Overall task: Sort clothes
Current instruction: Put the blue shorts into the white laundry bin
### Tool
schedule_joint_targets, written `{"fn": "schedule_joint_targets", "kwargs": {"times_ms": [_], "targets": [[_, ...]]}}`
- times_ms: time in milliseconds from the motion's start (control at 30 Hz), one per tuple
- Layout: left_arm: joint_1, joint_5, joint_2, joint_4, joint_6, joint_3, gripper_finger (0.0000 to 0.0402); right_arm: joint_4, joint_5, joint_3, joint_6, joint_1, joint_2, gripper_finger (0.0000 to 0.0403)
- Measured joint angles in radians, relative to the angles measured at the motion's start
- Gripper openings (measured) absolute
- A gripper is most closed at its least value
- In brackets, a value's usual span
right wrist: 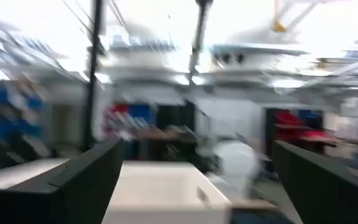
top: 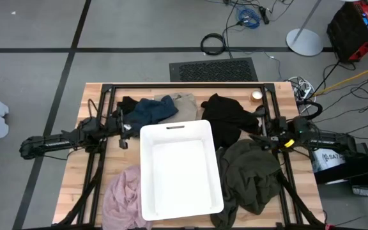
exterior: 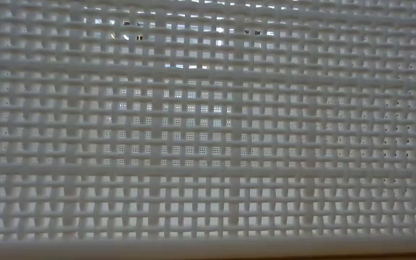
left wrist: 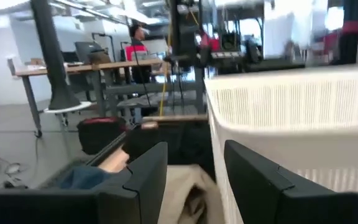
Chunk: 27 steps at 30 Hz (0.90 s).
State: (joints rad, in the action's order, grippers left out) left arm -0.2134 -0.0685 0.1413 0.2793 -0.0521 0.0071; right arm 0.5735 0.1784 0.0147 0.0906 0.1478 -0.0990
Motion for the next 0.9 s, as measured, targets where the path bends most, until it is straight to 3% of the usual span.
{"fn": "schedule_joint_targets", "kwargs": {"times_ms": [100,200,333,433,500,700,900], "targets": [[0.0,-0.004,-0.001,0.081,0.146,0.0,0.0171,0.066,0.038,0.0,0.113,0.0,0.0,0.0396],[-0.001,0.082,0.0,0.141,0.224,0.004,0.0171,0.083,-0.069,0.0,0.156,0.0,0.0,0.0396],[-0.001,0.246,0.0,0.141,0.171,0.056,0.0171,0.126,-0.235,0.0,0.137,0.0,0.0,0.0396],[-0.001,0.402,-0.001,0.148,0.147,0.109,0.0171,0.134,-0.285,0.004,0.115,0.0,-0.003,0.0396],[-0.001,0.417,0.0,0.124,0.131,0.147,0.0171,0.127,-0.31,0.02,0.109,0.0,-0.015,0.0396],[-0.001,0.397,0.031,-0.211,0.122,0.339,0.0171,-0.102,-0.393,0.182,0.107,0.003,-0.117,0.0396],[-0.001,0.559,0.124,-0.517,0.136,0.57,0.0171,-0.435,-0.474,0.432,0.102,0.003,-0.306,0.0396]]}}
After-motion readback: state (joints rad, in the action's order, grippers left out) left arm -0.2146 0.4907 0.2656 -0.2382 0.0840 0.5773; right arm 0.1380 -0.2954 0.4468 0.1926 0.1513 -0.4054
